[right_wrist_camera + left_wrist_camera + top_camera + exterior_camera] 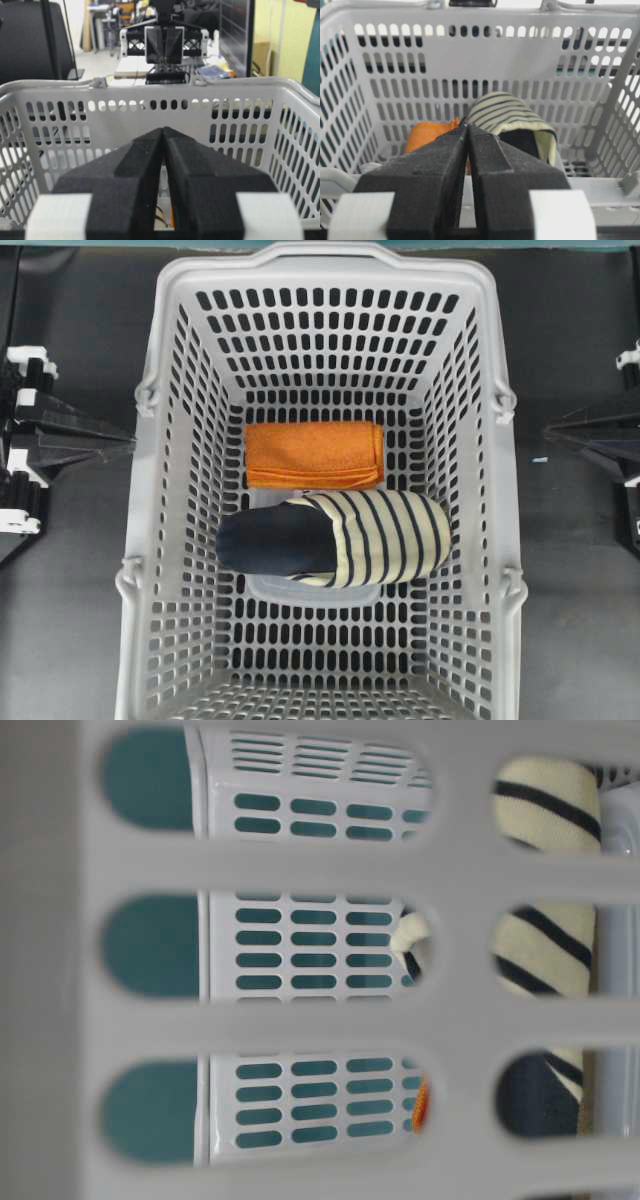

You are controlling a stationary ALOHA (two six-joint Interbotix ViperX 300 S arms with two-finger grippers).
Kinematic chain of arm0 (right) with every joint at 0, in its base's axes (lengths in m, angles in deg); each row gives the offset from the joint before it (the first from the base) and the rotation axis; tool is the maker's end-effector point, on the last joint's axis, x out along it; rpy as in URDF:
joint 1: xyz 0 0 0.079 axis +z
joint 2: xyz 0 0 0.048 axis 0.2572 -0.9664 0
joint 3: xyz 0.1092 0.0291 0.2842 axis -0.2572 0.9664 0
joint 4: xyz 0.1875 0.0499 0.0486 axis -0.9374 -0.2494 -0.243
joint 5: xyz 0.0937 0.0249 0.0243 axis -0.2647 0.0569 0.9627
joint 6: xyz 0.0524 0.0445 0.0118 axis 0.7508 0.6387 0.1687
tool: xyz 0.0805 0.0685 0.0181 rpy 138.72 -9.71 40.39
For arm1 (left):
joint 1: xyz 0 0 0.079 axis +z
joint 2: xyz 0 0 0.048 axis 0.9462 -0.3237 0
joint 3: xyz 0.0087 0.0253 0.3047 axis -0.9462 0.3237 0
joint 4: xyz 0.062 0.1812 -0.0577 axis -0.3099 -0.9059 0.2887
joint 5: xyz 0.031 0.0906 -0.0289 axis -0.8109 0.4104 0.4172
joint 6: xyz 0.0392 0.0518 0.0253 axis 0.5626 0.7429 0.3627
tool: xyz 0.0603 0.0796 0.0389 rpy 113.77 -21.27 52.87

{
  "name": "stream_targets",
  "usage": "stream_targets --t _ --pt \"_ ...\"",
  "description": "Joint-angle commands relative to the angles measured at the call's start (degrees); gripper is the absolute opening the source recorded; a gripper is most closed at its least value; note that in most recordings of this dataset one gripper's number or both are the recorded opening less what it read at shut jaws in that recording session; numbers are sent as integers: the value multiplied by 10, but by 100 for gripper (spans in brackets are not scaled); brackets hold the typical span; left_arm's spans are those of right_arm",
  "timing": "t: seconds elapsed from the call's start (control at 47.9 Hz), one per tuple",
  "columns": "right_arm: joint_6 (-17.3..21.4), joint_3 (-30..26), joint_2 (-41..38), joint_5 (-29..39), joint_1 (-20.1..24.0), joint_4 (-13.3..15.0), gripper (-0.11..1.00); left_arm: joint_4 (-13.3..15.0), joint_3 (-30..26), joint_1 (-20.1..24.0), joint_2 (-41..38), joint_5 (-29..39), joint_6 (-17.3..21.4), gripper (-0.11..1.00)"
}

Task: Pick up the slipper from the shopping basket with the left arm.
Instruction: 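Move the left gripper over the basket toward the striped slipper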

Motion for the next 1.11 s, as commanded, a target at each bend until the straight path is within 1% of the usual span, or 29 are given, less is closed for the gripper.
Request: stream_targets --t 0.0,0.042,0.083,0.23,0.355,0.376,0.522,0.709,0.876,0.981,1.085 --pt "0 -8 -4 -4 -2 -1 0 -24 -31 -2 2 17 -11 6" --pt "3 -8 -1 -2 -3 -5 2 -24 -43 -2 2 37 -13 4" --pt "5 -8 1 3 -3 -11 0 -24 -58 -2 -2 61 -16 0" --pt "18 -9 8 17 -3 -11 -1 -24 -136 -12 -25 185 -21 0" --pt "20 -9 12 25 -3 -11 -1 -24 -211 -18 -64 266 -23 0" --pt "20 -9 13 26 -3 -11 -1 -24 -230 -21 -76 283 -23 0" --pt "20 -10 19 34 -2 -11 -1 -24 -319 -41 -150 361 -23 0" --pt "21 -11 29 47 -1 -11 -1 -24 -434 -63 -277 482 -25 0" --pt "21 -10 39 49 2 -11 -1 -24 -537 -81 -389 553 -26 0" --pt "21 -9 42 54 3 -11 -1 -24 -597 -82 -450 609 -39 0" --pt "21 -8 47 57 4 -11 -1 -24 -657 -82 -504 666 -65 0"
